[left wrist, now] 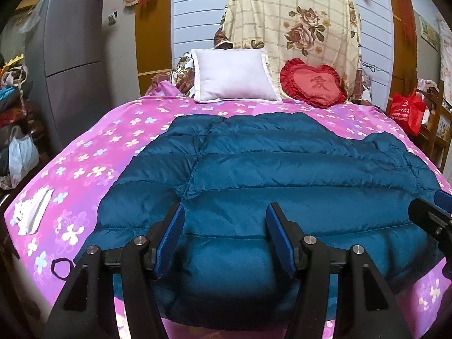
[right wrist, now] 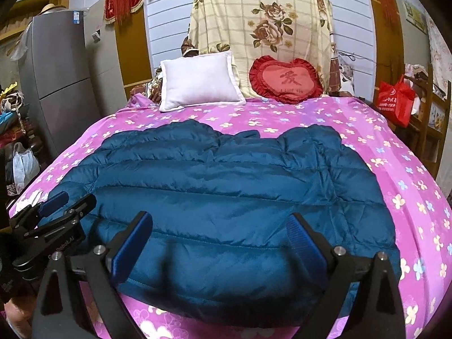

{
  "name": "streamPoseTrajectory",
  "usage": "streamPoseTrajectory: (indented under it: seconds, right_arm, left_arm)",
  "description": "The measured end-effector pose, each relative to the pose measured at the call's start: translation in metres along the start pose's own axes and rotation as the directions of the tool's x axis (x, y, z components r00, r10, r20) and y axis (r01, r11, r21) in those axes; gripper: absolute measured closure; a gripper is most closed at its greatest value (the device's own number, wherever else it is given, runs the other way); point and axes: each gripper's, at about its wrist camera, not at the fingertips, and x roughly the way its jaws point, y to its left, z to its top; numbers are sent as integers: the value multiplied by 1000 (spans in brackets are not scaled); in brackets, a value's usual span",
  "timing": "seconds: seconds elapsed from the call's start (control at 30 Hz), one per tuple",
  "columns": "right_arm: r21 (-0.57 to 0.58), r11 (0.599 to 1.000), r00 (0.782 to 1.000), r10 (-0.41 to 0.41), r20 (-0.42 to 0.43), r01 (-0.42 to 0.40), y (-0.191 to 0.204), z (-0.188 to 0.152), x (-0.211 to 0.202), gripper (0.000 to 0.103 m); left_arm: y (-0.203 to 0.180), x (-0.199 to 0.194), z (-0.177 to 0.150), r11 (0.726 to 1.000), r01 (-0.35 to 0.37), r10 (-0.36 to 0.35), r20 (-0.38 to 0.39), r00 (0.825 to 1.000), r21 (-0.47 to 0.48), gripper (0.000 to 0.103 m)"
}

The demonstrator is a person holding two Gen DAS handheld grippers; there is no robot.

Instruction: Fold large clothes

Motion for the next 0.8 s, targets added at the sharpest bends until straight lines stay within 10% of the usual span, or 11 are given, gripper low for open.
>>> streamPoseTrajectory:
  seconds: [0.8]
  right_arm:
    - [5, 1000, 1000, 1, 16, -1, -9, -4, 2, 4]
  left_arm:
    - [-18, -17, 0, 999, -13, 11, 28, 1000, 47, 63]
